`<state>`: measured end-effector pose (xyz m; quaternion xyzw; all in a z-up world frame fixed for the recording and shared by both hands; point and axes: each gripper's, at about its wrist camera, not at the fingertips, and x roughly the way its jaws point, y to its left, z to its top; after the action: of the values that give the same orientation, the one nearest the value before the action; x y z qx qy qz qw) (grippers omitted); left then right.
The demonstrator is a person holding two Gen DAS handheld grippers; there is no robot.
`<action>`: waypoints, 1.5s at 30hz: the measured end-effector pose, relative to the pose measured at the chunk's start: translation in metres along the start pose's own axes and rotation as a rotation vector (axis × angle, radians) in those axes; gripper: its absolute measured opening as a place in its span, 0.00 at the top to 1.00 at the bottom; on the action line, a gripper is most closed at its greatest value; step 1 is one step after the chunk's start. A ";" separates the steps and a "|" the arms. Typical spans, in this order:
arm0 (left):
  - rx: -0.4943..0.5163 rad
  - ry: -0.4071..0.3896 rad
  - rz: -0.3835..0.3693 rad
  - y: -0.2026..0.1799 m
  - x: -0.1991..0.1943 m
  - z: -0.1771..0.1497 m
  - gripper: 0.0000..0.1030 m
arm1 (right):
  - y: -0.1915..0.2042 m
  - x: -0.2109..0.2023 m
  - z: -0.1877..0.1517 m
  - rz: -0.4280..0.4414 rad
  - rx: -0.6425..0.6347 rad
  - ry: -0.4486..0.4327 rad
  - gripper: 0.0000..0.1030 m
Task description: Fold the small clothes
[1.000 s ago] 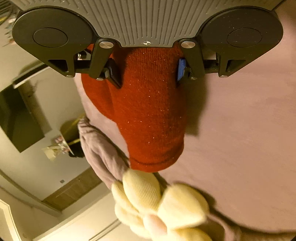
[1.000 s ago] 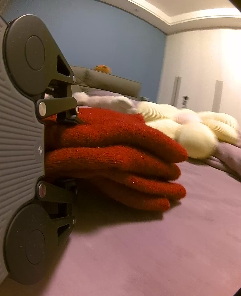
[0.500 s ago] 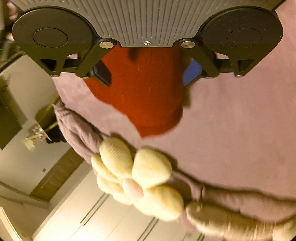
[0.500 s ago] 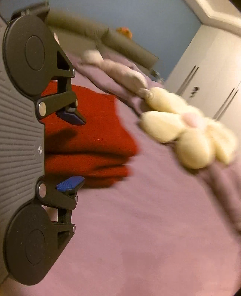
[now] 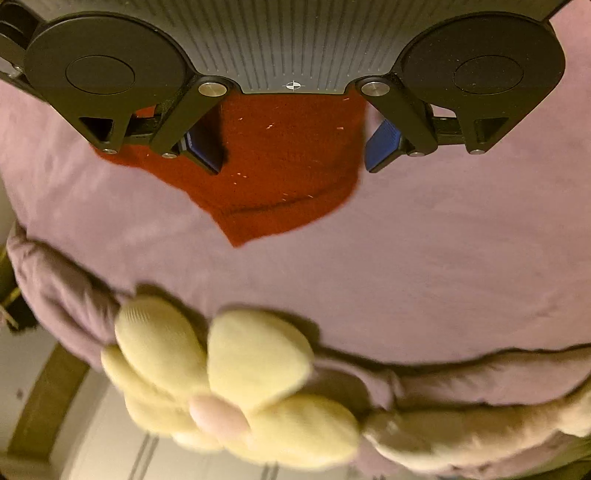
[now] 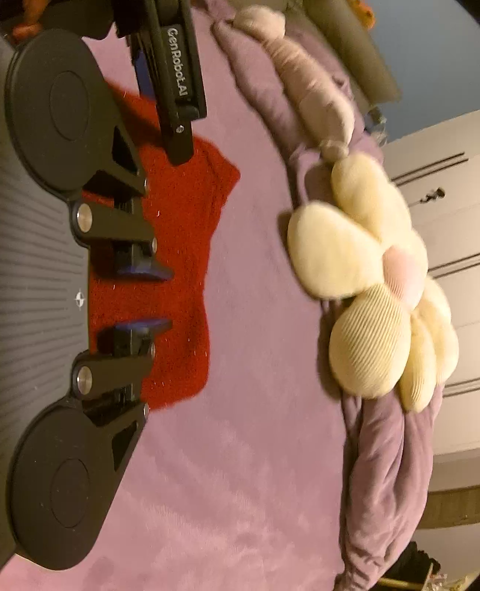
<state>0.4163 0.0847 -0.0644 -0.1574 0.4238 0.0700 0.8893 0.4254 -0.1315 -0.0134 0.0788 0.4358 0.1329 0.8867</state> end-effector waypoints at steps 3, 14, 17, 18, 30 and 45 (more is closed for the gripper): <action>0.039 0.060 0.025 -0.014 0.022 -0.006 0.08 | -0.017 0.011 -0.007 0.001 0.007 -0.021 0.75; 0.078 -0.037 0.001 -0.003 -0.034 -0.029 0.03 | -0.001 -0.032 -0.023 0.013 -0.044 -0.112 0.46; 0.078 -0.048 -0.095 0.011 -0.081 -0.060 0.03 | 0.000 -0.079 -0.057 0.093 -0.046 -0.146 0.41; 0.071 -0.053 -0.115 0.015 -0.093 -0.072 0.03 | 0.001 -0.093 -0.072 0.091 -0.055 -0.143 0.41; 0.121 0.016 -0.078 0.023 -0.098 -0.119 0.00 | 0.011 -0.093 -0.116 -0.064 -0.227 -0.078 0.30; 0.178 0.026 0.012 0.019 -0.131 -0.139 0.00 | 0.015 -0.124 -0.132 -0.108 -0.161 0.033 0.35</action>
<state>0.2266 0.0561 -0.0493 -0.0760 0.4406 0.0354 0.8938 0.2460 -0.1512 0.0033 -0.0187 0.4420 0.1210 0.8886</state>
